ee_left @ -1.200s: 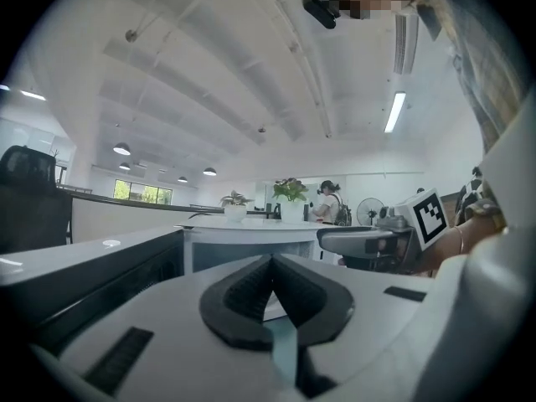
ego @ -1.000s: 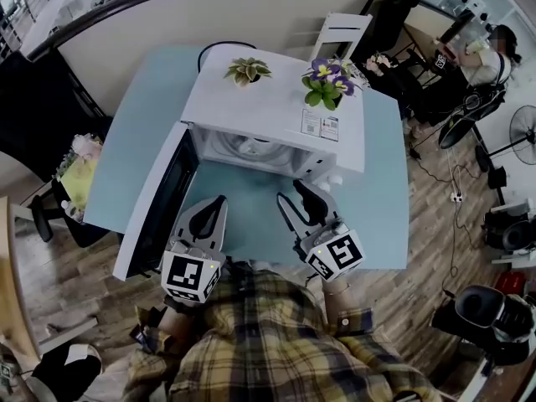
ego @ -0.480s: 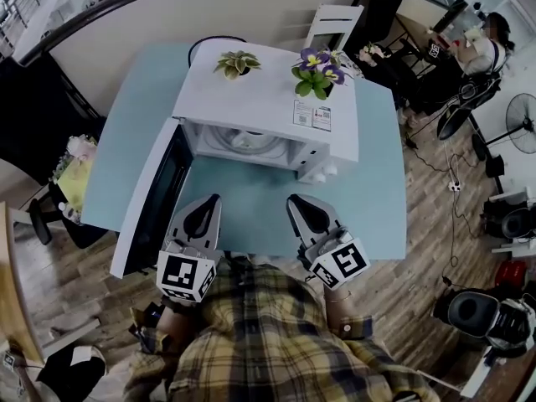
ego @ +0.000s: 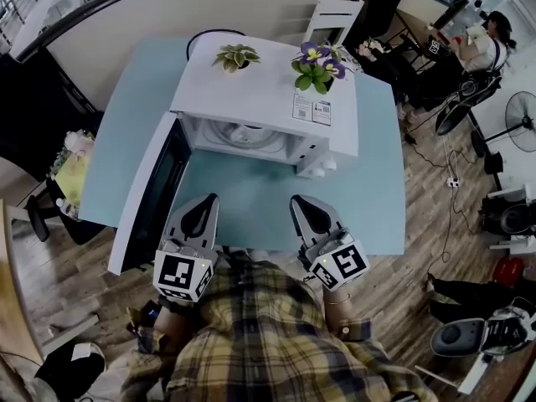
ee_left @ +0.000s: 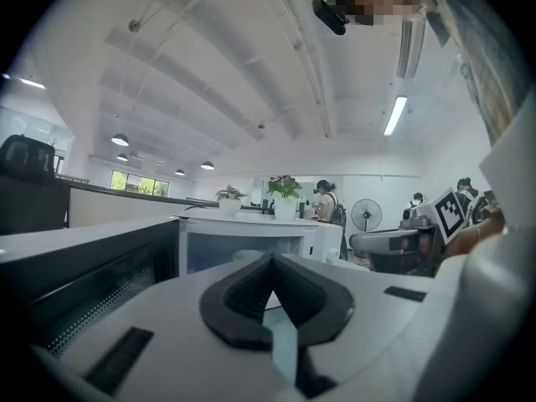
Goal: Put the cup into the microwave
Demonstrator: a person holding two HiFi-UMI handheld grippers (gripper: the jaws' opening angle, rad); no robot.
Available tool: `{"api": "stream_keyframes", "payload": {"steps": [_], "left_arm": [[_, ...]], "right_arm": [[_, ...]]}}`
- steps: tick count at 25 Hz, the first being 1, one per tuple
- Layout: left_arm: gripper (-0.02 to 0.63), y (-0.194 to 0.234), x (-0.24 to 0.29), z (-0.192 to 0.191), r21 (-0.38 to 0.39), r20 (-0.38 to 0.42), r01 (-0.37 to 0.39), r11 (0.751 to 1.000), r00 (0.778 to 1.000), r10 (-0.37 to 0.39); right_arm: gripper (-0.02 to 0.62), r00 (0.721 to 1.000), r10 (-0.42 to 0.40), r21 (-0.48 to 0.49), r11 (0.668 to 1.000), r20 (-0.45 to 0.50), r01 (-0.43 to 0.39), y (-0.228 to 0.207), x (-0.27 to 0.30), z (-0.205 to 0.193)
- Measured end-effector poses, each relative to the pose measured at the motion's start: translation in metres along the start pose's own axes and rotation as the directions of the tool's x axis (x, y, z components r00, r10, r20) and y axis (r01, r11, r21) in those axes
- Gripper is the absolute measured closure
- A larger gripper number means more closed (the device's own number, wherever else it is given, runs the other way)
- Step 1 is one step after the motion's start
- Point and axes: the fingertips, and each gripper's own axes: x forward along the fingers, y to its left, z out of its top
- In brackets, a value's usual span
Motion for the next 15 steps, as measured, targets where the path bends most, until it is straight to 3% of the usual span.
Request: {"api": "stream_keyframes", "payload": {"steps": [15], "left_arm": [[0.615,0.000,0.004,-0.003,0.009,-0.009,-0.014,1.000,1.000,0.014]], "right_arm": [[0.594,1.000,-0.024,-0.018,1.000,-0.013,0.024,-0.012,0.001,-0.003]]}}
